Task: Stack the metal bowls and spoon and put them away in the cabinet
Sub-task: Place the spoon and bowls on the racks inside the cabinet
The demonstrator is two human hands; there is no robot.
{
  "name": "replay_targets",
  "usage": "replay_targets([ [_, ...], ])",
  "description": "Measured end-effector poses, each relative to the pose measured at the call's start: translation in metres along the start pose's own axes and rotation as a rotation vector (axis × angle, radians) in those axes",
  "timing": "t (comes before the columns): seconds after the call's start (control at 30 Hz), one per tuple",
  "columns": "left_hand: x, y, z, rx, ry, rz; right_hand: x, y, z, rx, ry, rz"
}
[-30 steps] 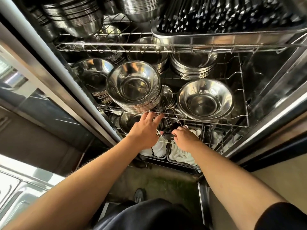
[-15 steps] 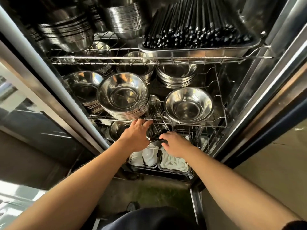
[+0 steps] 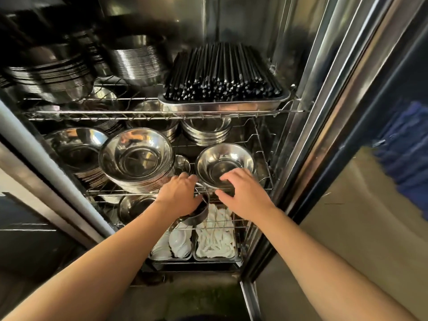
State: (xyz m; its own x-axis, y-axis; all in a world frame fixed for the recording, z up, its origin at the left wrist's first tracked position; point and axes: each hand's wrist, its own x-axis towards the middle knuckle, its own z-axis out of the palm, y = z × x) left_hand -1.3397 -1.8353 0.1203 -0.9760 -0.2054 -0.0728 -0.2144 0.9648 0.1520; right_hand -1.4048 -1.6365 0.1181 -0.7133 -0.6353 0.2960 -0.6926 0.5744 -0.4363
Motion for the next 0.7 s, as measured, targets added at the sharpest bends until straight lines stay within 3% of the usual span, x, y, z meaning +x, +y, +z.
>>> replay_targets([
  [0.2, 0.019, 0.009, 0.006, -0.044, 0.078, 0.097, 0.011, 0.019, -0.004, -0.085, -0.080, 0.310],
  [0.4, 0.029, 0.006, 0.026, 0.000, -0.023, 0.094, 0.010, 0.030, 0.003, -0.064, -0.191, 0.477],
  [0.7, 0.028, 0.003, 0.035, -0.014, 0.007, 0.037, 0.014, 0.033, 0.006, -0.085, -0.218, 0.469],
])
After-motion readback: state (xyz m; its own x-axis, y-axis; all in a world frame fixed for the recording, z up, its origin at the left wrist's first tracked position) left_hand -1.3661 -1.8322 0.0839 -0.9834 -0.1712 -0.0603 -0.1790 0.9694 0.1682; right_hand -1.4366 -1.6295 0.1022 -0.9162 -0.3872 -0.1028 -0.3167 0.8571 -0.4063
